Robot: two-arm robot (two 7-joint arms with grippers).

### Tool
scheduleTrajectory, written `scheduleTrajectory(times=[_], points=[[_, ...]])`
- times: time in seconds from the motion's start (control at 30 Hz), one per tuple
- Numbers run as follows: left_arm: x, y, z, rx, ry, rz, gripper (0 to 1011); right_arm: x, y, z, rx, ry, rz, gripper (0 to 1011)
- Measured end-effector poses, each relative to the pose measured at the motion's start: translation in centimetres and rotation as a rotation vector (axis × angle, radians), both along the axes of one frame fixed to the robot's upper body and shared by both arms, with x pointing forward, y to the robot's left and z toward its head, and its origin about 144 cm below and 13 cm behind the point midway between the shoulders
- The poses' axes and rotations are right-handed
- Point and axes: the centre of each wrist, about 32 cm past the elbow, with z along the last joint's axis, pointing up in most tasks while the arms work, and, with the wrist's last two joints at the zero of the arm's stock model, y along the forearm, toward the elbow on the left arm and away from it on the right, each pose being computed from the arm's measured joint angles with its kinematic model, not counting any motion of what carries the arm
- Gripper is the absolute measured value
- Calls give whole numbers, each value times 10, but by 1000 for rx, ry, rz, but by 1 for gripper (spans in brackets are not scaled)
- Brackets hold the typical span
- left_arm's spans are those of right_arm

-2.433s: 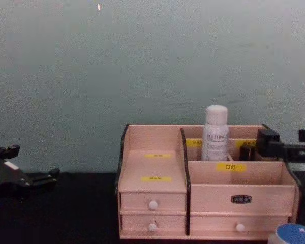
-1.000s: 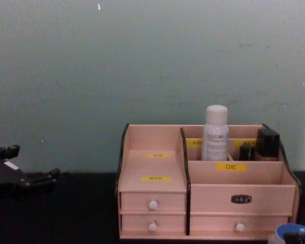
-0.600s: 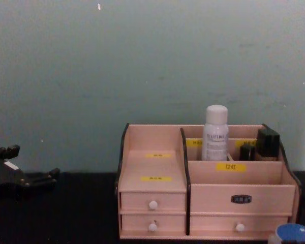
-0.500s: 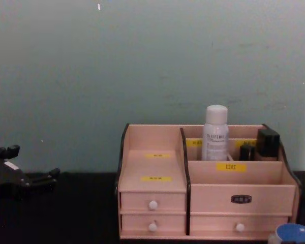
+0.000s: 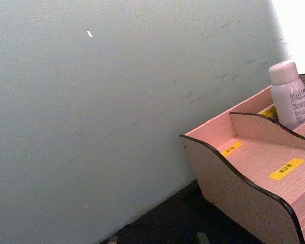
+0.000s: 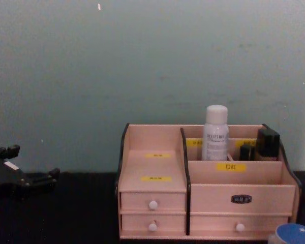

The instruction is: Pick up the facial cleanser and watermelon frost from the table and place them into the tiered storage box.

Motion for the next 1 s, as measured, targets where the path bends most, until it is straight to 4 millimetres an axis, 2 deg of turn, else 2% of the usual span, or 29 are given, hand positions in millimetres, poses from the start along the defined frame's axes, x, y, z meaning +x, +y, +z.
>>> scheduleTrajectory(times=[0.63, 0.8, 0.9, 0.93, 1.0], points=[[0, 0, 0, 0, 0, 0, 1001, 0, 0, 0, -1, -1, 0, 1000], [0, 0, 0, 0, 0, 0, 1001, 0, 0, 0, -1, -2, 0, 907], [0, 0, 0, 0, 0, 0, 1001, 0, 0, 0, 0, -3, 1, 835], [0, 0, 0, 0, 0, 0, 1001, 0, 0, 0, 0, -3, 1, 775], [0, 0, 0, 0, 0, 0, 1001, 0, 0, 0, 0, -3, 1, 743]])
